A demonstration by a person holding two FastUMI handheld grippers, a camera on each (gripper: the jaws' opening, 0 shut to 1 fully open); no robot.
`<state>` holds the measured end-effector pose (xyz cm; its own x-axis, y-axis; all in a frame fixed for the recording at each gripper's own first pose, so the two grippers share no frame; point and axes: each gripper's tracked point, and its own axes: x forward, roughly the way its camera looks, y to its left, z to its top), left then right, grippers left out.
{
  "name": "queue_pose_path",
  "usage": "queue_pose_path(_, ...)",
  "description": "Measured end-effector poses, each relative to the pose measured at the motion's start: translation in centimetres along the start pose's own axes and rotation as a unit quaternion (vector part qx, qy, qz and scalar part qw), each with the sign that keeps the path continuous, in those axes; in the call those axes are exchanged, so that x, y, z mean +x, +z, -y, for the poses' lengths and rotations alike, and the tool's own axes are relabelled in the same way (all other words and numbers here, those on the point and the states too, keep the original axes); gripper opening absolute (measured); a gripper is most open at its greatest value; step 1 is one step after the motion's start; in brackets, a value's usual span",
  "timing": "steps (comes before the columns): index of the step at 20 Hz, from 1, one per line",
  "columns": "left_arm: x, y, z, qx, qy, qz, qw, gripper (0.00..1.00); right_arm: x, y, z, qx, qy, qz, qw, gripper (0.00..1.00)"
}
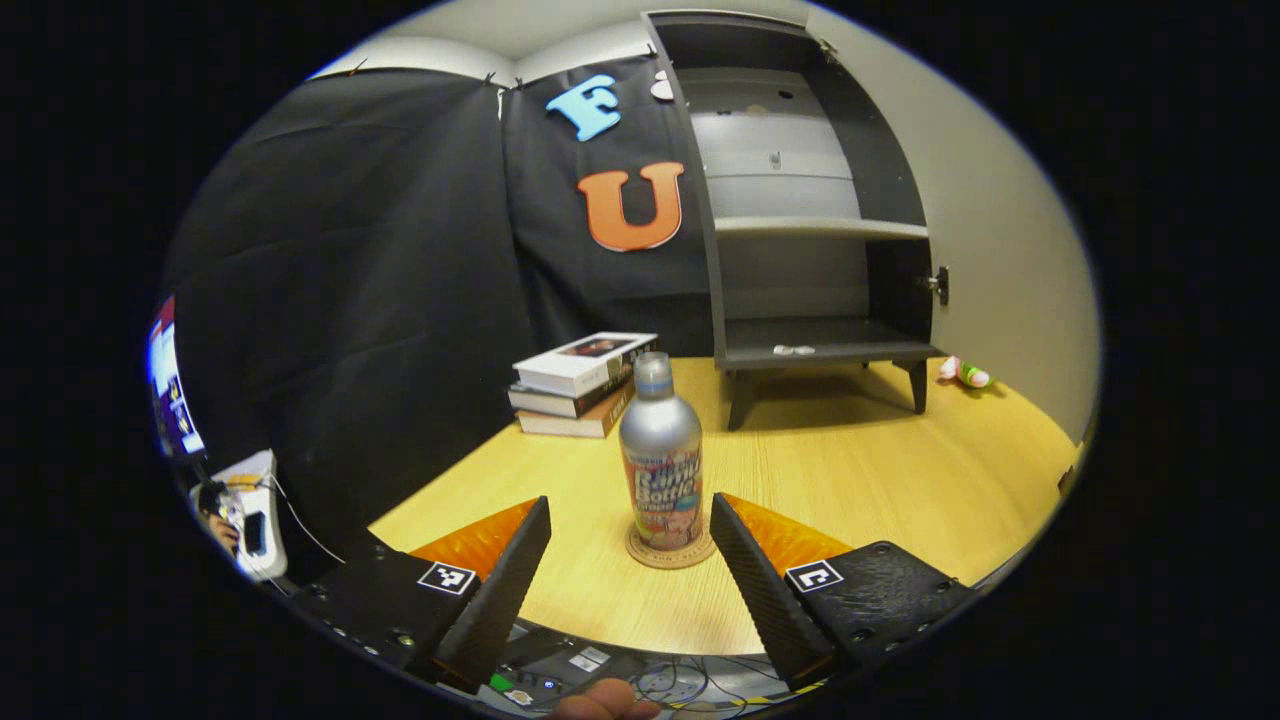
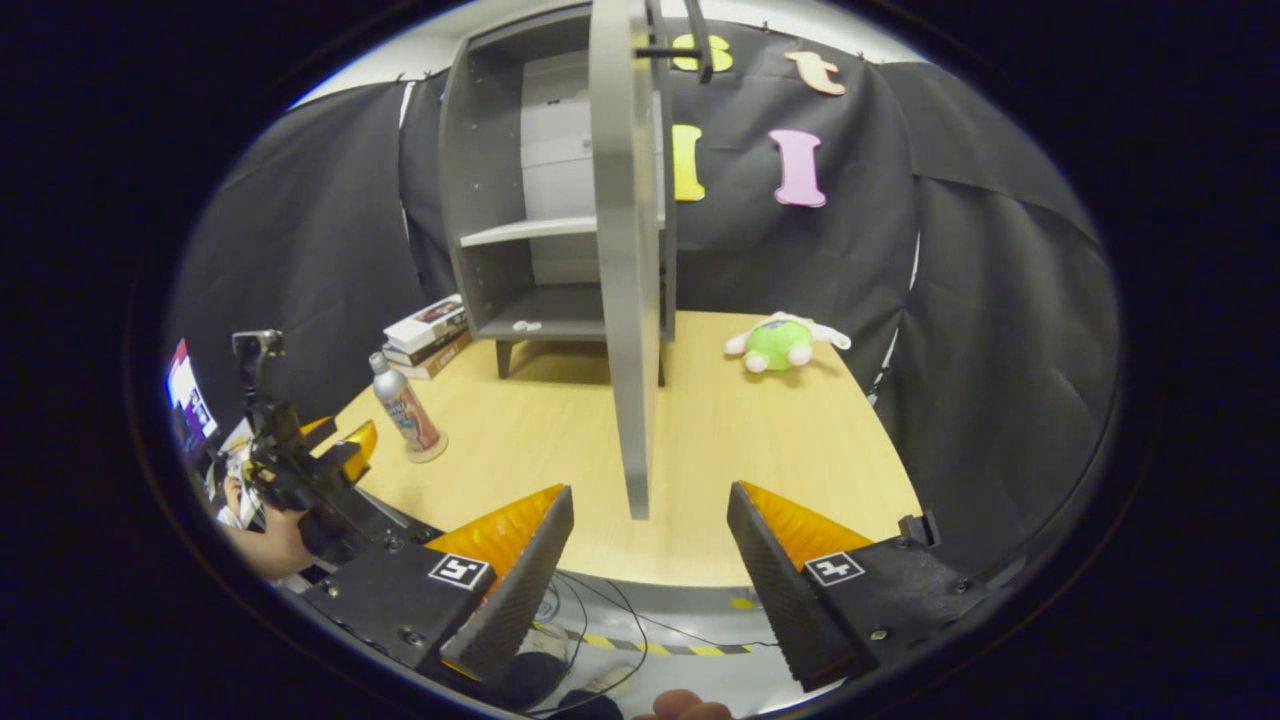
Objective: Open the cabinet door with the right hand, grasp the bottle in the cabinet with the left hand and place it on the coaster, then close the cabinet door with the right hand.
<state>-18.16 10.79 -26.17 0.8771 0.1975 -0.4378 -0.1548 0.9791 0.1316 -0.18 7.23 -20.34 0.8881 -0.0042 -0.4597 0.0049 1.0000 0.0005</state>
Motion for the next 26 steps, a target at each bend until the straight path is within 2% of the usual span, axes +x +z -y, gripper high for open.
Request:
queue_pose_path(3, -2.6, 8.4, 1.1, 0.022, -0.030, 0.042, 0.998, 0.96, -1.6, 2.1, 1.1, 0.027, -0.023, 0.038, 0.999, 1.00)
queue_pose_path(5, -3.8, 14.0, 2.0, 0.033, -0.051, 0.070, 0.996, 1.00, -2.7, 3.7, 1.4, 0.050, -0.034, 0.062, 0.996, 0.99)
queue_pose_path(6, -4.3, 16.1, 2.3, 0.035, -0.057, 0.080, 0.995, 0.96, -3.4, 4.5, 1.8, 0.055, -0.040, 0.073, 0.995, 0.99)
queue_pose_path(7, -4.6, 17.9, 2.9, 0.033, -0.070, 0.090, 0.993, 0.96, -4.0, 5.4, 2.2, 0.058, -0.048, 0.087, 0.993, 0.95)
queue_pose_path(8, -4.8, 19.5, 3.9, 0.030, -0.087, 0.099, 0.991, 0.96, -4.7, 6.4, 2.9, 0.055, -0.060, 0.105, 0.991, 1.00)
queue_pose_path(12, -4.8, 24.8, 7.1, 0.031, -0.149, 0.138, 0.979, 1.00, -7.2, 10.5, 6.5, 0.040, -0.131, 0.165, 0.977, 0.99)
queue_pose_path(13, -4.6, 25.9, 7.9, 0.031, -0.162, 0.151, 0.975, 1.00, -7.7, 11.7, 6.8, 0.043, -0.141, 0.180, 0.973, 0.95)
queue_pose_path(14, -4.2, 27.1, 8.7, 0.029, -0.177, 0.165, 0.970, 0.96, -7.8, 13.2, 7.1, 0.048, -0.148, 0.191, 0.969, 0.99)
queue_pose_path(15, -3.8, 27.8, 9.4, 0.025, -0.187, 0.170, 0.967, 0.96, -7.7, 14.5, 6.7, 0.052, -0.136, 0.199, 0.969, 0.95)
queue_pose_path(16, -3.5, 28.0, 10.0, 0.018, -0.196, 0.167, 0.966, 0.96, -7.7, 16.0, 5.9, 0.047, -0.105, 0.205, 0.972, 0.95)
queue_pose_path(18, -2.6, 28.2, 11.4, 0.002, -0.213, 0.147, 0.966, 0.96, -7.0, 18.0, 3.9, 0.001, -0.039, 0.200, 0.979, 0.99)
queue_pose_path(19, -2.3, 28.2, 12.2, -0.005, -0.225, 0.140, 0.964, 0.96, -6.8, 19.2, 4.1, -0.024, -0.023, 0.205, 0.978, 0.99)
queue_pose_path(20, -2.1, 28.6, 12.4, -0.007, -0.223, 0.136, 0.965, 0.96, -6.6, 20.3, 4.5, -0.039, -0.015, 0.208, 0.977, 0.99)
queue_pose_path(21, -1.9, 29.0, 12.1, -0.007, -0.213, 0.135, 0.968, 0.96, -6.4, 20.9, 4.2, -0.041, 0.001, 0.210, 0.977, 0.95)
queue_pose_path(23, -1.3, 29.5, 11.9, -0.010, -0.204, 0.140, 0.969, 0.96, -6.1, 21.8, 2.0, -0.037, 0.056, 0.219, 0.973, 0.96)
queue_pose_path(26, -0.2, 28.4, 11.7, -0.010, -0.181, 0.120, 0.976, 0.96, -6.1, 22.1, 2.4, -0.061, 0.064, 0.226, 0.970, 0.94)
